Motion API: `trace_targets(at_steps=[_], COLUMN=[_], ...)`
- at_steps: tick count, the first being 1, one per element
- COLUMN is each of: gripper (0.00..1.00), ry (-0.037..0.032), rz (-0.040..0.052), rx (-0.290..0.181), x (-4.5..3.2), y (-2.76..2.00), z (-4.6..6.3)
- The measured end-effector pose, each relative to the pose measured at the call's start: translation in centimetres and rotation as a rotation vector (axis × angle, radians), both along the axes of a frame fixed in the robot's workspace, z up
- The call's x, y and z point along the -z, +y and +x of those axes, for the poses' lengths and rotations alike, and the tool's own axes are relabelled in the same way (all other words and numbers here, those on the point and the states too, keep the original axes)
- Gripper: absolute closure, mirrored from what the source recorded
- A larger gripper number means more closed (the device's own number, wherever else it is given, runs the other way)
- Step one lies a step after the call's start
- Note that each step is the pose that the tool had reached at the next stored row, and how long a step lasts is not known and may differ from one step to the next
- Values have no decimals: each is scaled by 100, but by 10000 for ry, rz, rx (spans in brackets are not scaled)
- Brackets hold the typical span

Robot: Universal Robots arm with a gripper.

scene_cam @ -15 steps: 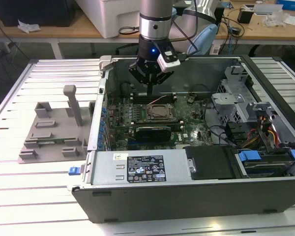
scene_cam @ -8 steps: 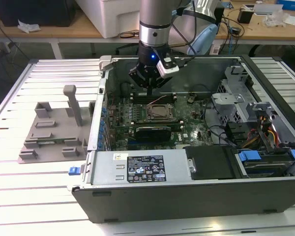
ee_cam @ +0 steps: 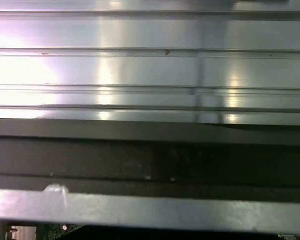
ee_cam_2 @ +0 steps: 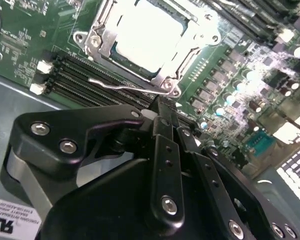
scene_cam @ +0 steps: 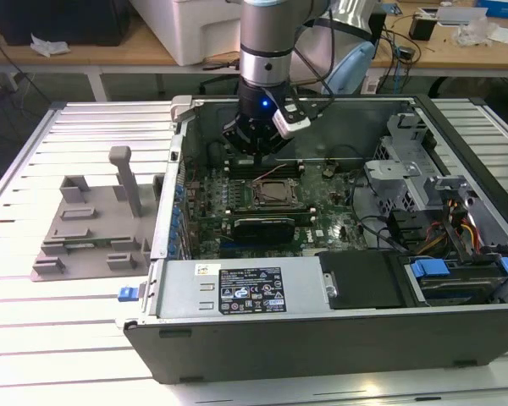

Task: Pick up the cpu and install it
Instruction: 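Install the first cpu locking lever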

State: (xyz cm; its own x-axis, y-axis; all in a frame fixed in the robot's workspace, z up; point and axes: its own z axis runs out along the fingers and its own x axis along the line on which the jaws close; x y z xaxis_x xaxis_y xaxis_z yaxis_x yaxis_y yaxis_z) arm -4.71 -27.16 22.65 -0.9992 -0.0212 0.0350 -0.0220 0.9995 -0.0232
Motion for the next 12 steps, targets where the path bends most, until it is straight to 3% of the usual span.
trace_targets(at_steps=[2, 5, 10, 12], gripper=[89, 89, 89, 89], ry=[0, 1, 15, 19], rz=[8, -18, -23, -27], rx=[-1, 0, 0, 1], x=[75, 154, 219, 248], y=[48, 75, 49, 16], z=[36, 176, 366, 433])
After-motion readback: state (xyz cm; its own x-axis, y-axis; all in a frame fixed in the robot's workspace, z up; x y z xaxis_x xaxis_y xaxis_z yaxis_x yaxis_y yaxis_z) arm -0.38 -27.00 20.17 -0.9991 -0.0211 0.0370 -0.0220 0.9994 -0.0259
